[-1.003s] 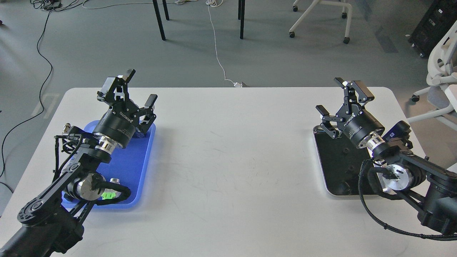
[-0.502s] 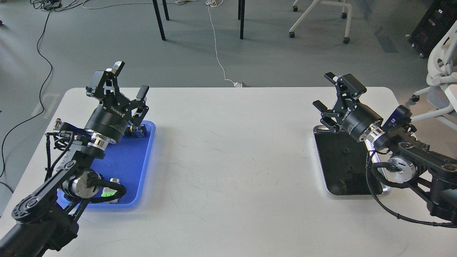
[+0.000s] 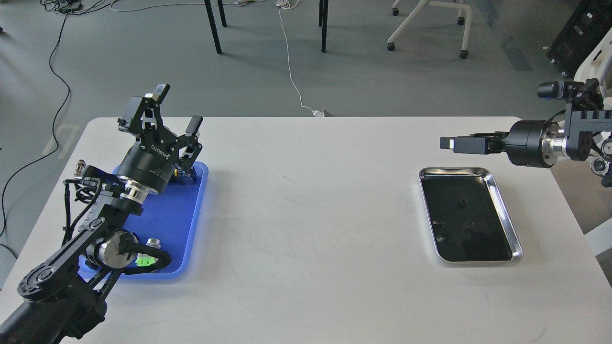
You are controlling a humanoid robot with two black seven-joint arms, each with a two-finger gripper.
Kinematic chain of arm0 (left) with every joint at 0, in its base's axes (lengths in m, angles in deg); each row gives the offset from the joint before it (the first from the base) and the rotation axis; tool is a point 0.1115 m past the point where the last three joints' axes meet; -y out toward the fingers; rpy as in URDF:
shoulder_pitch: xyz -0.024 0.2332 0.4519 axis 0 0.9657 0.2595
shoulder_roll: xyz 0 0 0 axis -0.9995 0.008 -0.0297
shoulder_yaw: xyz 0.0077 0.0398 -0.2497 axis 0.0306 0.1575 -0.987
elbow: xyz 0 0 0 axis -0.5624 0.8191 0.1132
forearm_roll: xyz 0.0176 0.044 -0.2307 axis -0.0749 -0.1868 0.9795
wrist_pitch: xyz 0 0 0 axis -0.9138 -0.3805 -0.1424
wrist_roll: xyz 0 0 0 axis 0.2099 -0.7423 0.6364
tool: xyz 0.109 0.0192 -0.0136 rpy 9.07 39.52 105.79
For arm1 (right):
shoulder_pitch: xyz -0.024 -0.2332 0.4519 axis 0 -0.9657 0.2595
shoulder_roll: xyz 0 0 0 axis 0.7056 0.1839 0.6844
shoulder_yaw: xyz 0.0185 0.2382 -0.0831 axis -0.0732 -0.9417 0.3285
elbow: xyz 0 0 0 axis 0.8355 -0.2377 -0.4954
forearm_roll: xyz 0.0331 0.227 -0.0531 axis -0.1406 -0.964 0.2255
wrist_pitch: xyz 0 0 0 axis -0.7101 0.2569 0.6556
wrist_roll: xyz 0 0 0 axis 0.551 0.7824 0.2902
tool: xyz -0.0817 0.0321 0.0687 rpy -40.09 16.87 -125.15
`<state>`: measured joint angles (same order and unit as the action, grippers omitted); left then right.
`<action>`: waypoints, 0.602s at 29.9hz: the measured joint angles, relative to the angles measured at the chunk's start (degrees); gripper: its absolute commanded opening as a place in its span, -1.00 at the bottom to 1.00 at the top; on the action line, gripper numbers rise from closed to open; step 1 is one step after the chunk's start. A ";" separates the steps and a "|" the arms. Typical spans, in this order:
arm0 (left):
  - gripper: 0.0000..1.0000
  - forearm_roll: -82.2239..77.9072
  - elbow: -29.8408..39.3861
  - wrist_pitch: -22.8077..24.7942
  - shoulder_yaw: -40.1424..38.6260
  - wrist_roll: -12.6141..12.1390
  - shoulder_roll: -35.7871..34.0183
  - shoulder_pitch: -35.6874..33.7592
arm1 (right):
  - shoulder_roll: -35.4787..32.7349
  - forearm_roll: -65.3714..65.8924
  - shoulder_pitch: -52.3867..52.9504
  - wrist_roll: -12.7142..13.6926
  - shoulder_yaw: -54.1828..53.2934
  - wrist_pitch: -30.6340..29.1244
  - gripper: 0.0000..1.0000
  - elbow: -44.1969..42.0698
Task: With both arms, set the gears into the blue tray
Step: 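Lower the right gripper into the metal tray and grasp the small black piece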
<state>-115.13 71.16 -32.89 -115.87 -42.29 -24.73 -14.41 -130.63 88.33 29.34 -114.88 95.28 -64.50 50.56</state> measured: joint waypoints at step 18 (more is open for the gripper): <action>0.96 -0.10 1.43 -0.09 0.00 0.00 -0.15 1.04 | 9.12 18.60 0.74 0.03 15.59 6.77 0.71 -8.45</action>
<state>-115.23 72.59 -32.98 -115.86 -42.29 -24.88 -13.37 -121.51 106.93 30.08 -114.85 110.86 -57.73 42.11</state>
